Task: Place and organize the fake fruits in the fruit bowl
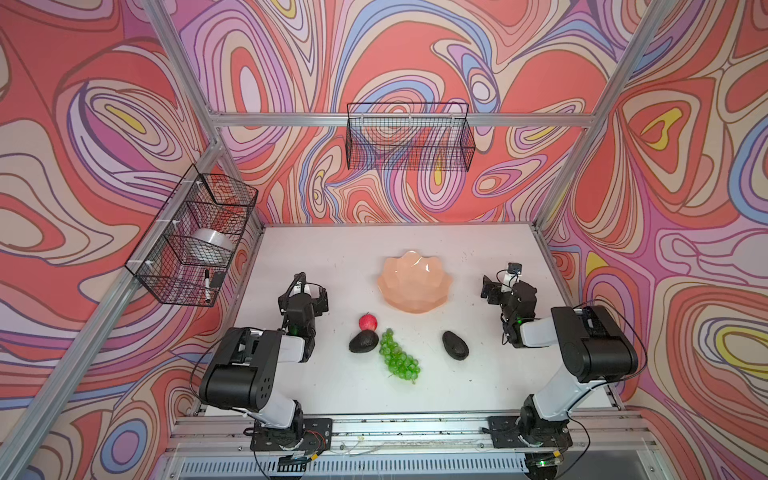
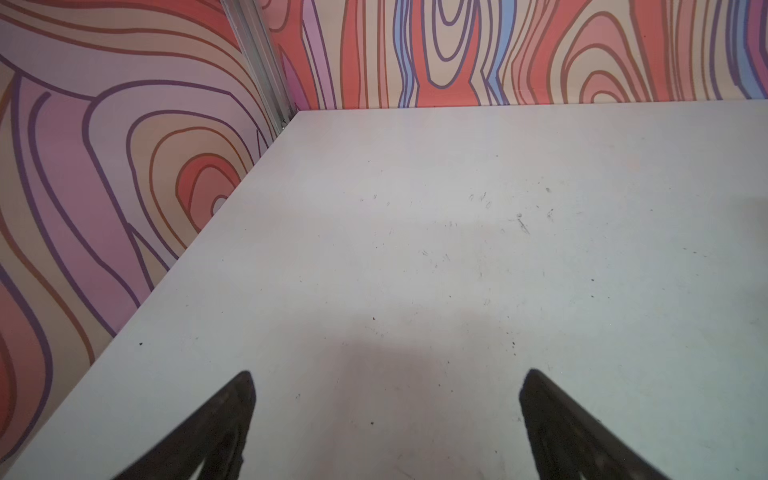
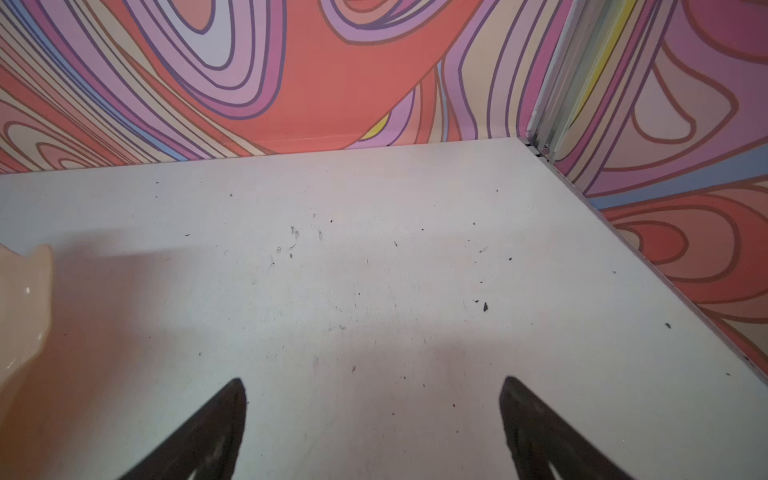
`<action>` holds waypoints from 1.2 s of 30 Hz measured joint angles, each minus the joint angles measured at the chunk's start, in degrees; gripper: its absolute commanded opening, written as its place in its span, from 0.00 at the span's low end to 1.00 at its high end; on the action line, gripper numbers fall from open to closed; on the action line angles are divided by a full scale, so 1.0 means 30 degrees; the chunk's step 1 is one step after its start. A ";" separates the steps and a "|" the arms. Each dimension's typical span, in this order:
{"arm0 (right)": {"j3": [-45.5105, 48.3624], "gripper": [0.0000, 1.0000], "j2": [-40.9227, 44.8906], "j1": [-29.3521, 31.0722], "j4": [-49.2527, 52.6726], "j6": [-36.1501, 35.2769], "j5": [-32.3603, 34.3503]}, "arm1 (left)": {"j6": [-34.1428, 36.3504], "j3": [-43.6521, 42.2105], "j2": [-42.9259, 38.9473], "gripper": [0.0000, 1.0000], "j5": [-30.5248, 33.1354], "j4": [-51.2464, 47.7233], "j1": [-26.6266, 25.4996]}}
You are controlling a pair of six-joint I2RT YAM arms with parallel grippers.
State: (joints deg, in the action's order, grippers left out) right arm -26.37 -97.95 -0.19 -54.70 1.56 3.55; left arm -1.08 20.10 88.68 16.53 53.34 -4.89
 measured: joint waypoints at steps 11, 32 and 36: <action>0.0000 0.98 0.0000 0.0000 0.0029 0.0000 0.0000 | 0.0000 0.0007 0.0007 1.00 0.0000 0.0000 0.0007; 0.0007 0.98 0.0000 0.0000 -0.0029 0.0022 0.0117 | -0.0211 0.0036 0.0007 1.00 -0.0663 -0.0299 0.0510; 0.0066 0.98 0.0882 0.0058 0.0947 0.0131 0.0780 | -0.0211 0.0036 0.0000 1.00 -0.0663 -0.0299 0.0510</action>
State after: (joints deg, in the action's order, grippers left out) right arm -26.17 -95.31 -0.01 -51.86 1.96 5.89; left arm -1.72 20.21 88.68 14.55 52.45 -3.36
